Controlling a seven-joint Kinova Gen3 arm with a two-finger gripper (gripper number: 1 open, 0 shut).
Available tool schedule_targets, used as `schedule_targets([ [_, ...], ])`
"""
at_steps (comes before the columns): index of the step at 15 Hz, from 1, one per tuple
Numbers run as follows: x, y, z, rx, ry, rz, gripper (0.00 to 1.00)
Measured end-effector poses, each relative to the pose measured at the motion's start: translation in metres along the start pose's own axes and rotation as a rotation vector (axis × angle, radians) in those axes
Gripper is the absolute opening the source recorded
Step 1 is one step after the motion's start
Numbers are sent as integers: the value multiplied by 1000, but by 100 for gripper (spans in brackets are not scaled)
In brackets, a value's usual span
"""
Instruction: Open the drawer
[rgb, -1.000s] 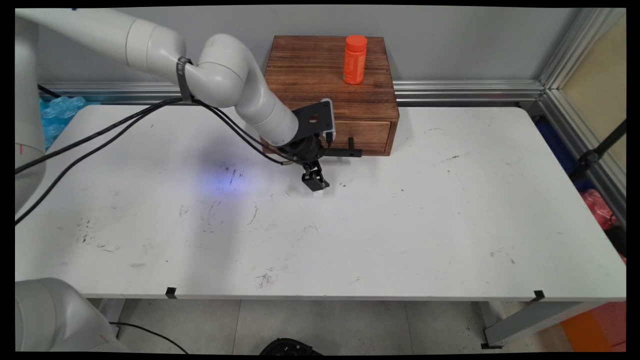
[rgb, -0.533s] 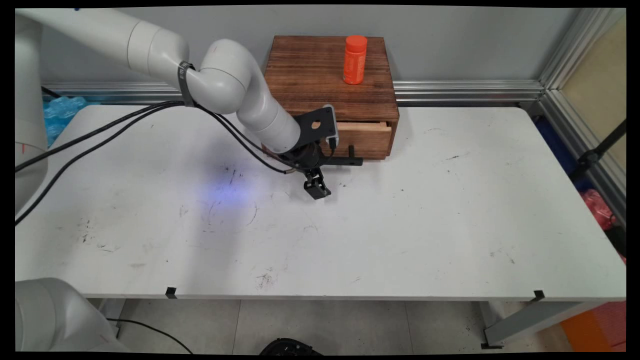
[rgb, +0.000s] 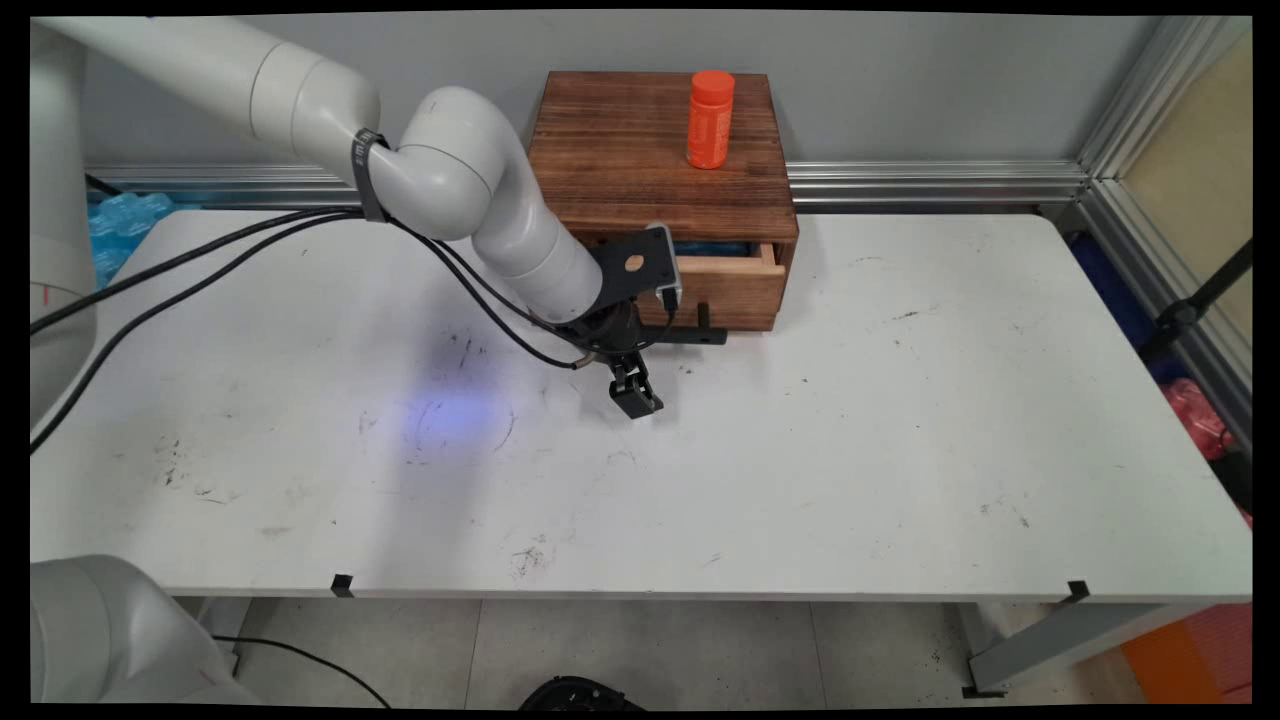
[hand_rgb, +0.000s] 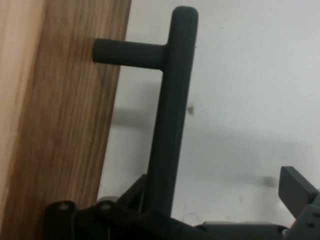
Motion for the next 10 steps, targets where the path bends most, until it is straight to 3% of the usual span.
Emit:
schedule_targets([
  [10,13,23,-16,-27,-4,-35,100],
])
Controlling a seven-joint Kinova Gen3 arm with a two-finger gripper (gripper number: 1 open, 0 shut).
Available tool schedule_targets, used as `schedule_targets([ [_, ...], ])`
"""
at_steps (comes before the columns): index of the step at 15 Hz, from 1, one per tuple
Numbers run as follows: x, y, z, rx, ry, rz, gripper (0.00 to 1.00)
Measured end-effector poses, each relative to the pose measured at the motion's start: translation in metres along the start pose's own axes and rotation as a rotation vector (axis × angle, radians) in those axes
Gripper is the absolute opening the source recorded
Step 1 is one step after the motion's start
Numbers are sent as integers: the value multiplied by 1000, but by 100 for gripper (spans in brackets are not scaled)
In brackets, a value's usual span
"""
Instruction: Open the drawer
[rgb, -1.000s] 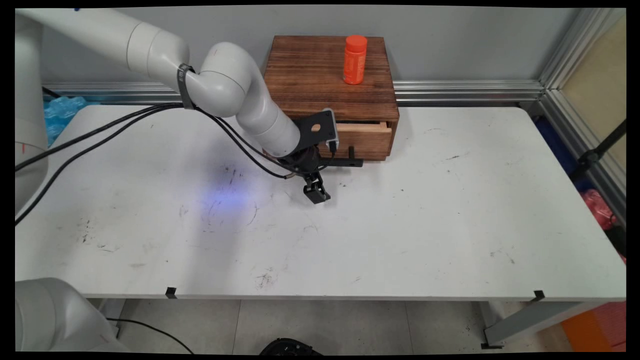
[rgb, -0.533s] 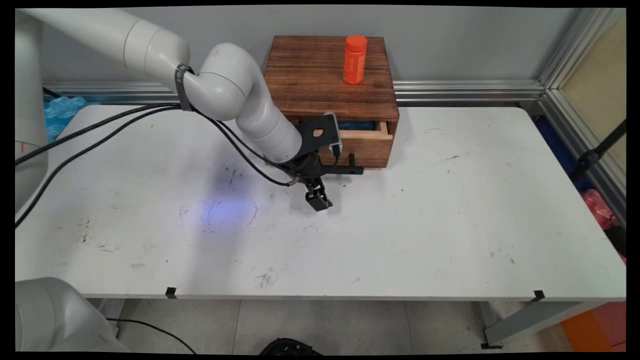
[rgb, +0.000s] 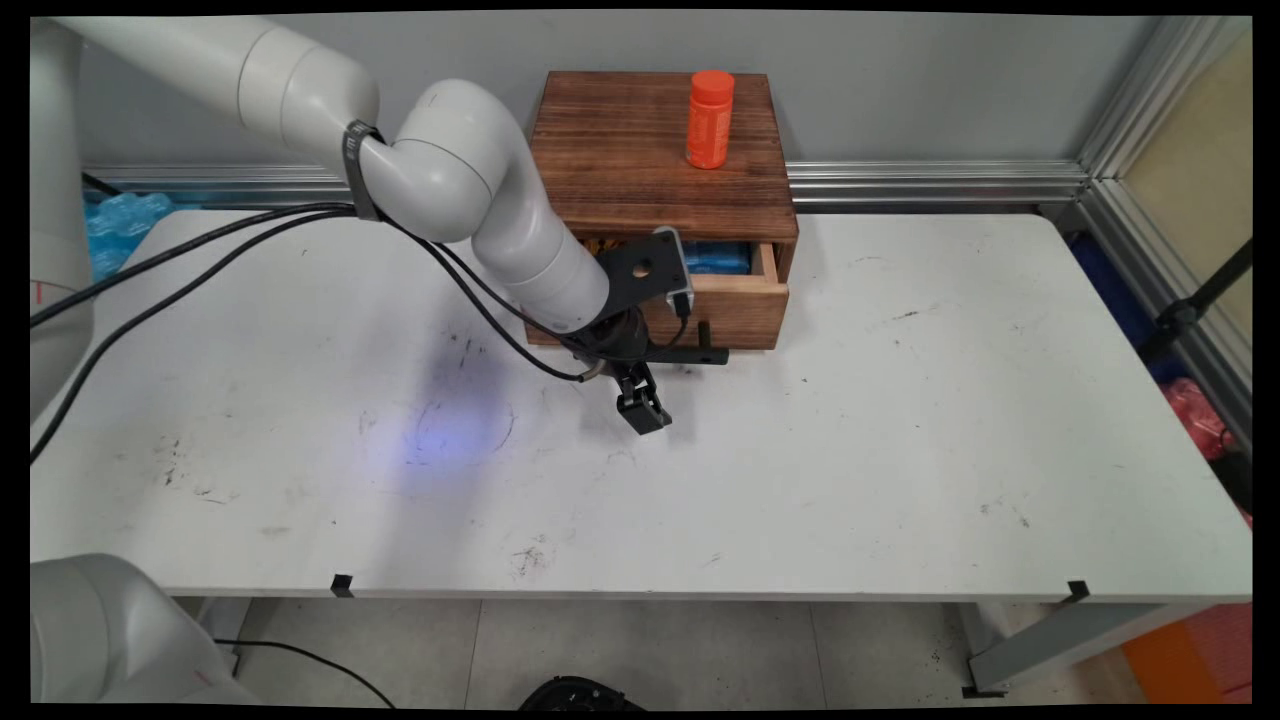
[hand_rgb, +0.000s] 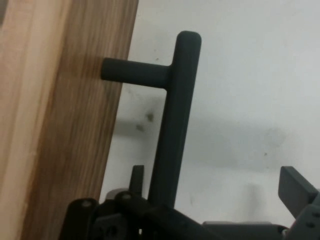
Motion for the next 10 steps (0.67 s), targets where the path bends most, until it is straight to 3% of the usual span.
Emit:
schedule_targets([
  [10,5,10,-7,-10,-3,-4,100],
])
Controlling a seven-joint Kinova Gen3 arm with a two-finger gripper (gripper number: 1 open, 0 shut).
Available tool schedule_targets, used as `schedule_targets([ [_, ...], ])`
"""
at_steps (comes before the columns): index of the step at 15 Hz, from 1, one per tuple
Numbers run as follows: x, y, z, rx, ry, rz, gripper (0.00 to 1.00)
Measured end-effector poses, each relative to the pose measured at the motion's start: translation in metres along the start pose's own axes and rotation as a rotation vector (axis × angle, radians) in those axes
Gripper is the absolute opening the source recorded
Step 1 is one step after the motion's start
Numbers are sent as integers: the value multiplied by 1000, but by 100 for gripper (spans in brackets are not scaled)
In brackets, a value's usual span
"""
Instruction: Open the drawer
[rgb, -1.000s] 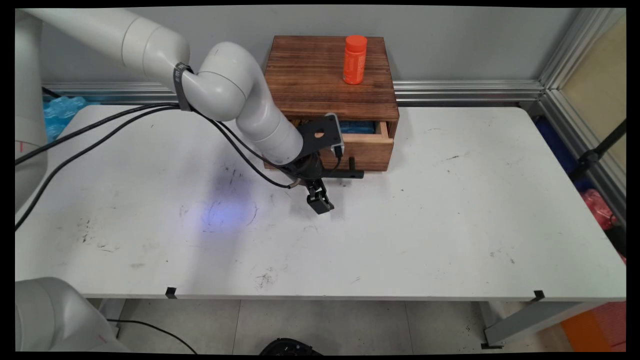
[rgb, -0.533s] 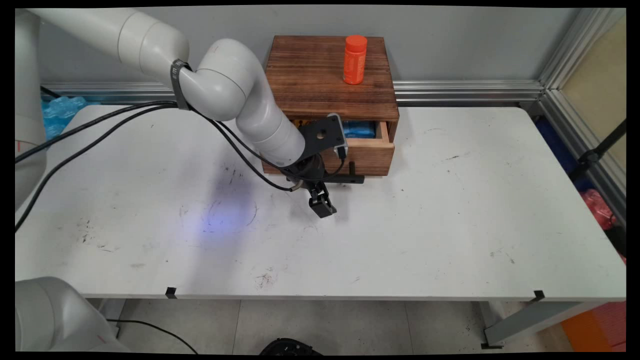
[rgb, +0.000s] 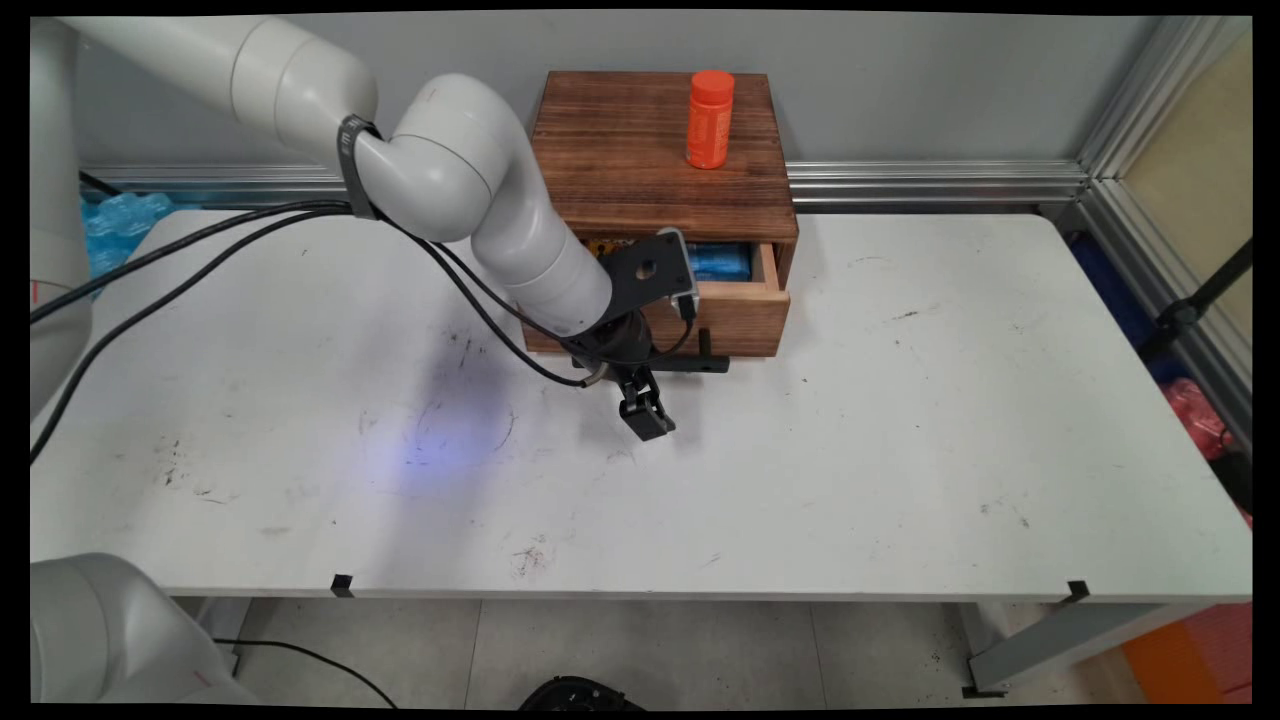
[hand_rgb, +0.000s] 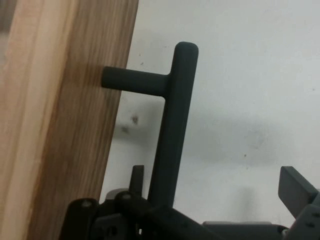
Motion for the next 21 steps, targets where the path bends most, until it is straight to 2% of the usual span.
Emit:
schedule_targets([
  [10,1,5,-5,-2,-6,4,100],
  [21,-1,23,-15,-36,-11,-9,100],
])
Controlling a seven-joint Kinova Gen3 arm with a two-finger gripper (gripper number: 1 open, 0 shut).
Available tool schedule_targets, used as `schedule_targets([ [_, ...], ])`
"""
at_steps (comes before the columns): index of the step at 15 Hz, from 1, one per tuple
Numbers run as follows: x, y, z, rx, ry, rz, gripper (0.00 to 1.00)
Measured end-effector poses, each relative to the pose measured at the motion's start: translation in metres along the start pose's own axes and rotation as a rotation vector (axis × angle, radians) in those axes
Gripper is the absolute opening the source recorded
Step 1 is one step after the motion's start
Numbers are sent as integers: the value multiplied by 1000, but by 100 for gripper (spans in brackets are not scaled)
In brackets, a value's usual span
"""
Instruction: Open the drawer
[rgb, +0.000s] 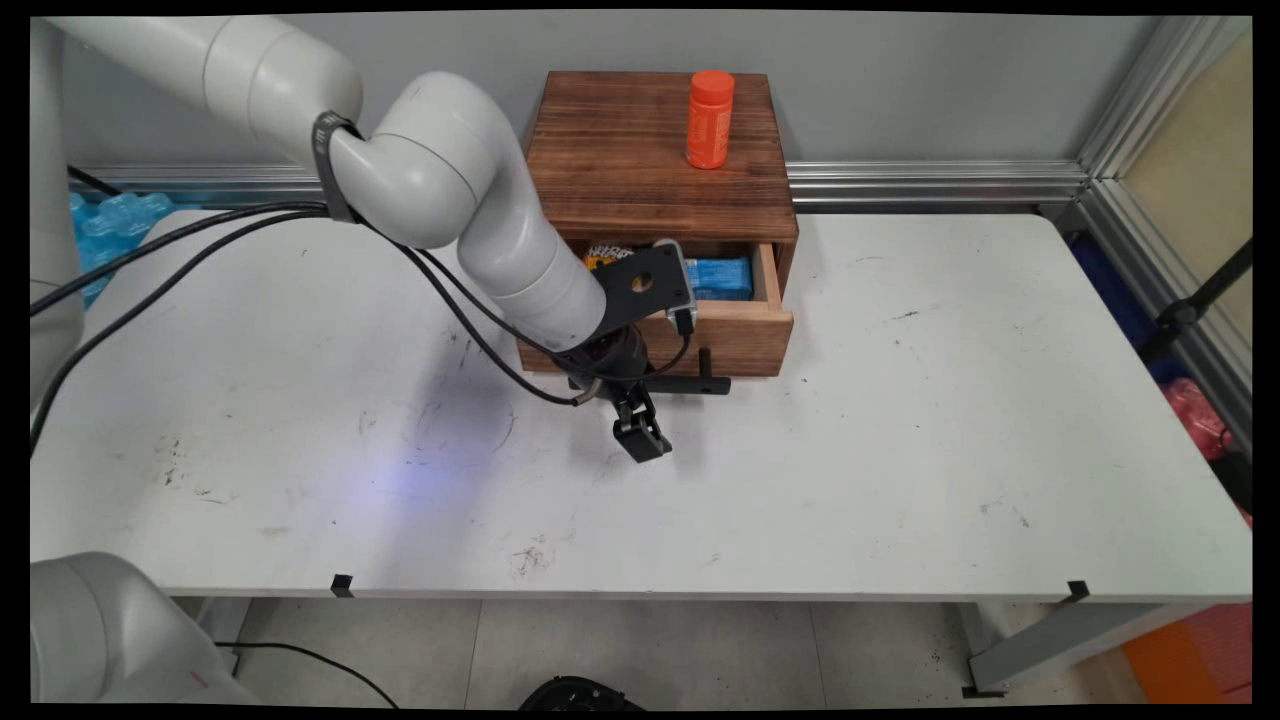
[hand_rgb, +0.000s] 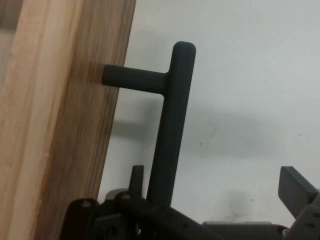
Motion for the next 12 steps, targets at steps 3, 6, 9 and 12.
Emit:
schedule_targets([
  [3,-1,9,-3,-17,-1,-2,100],
  [6,-2,15,-6,-30,-1,-4,100],
  [9,-3,24,-8,-47,-2,-7,100],
  [12,-4,31,-10,-60,-5,-10,100],
])
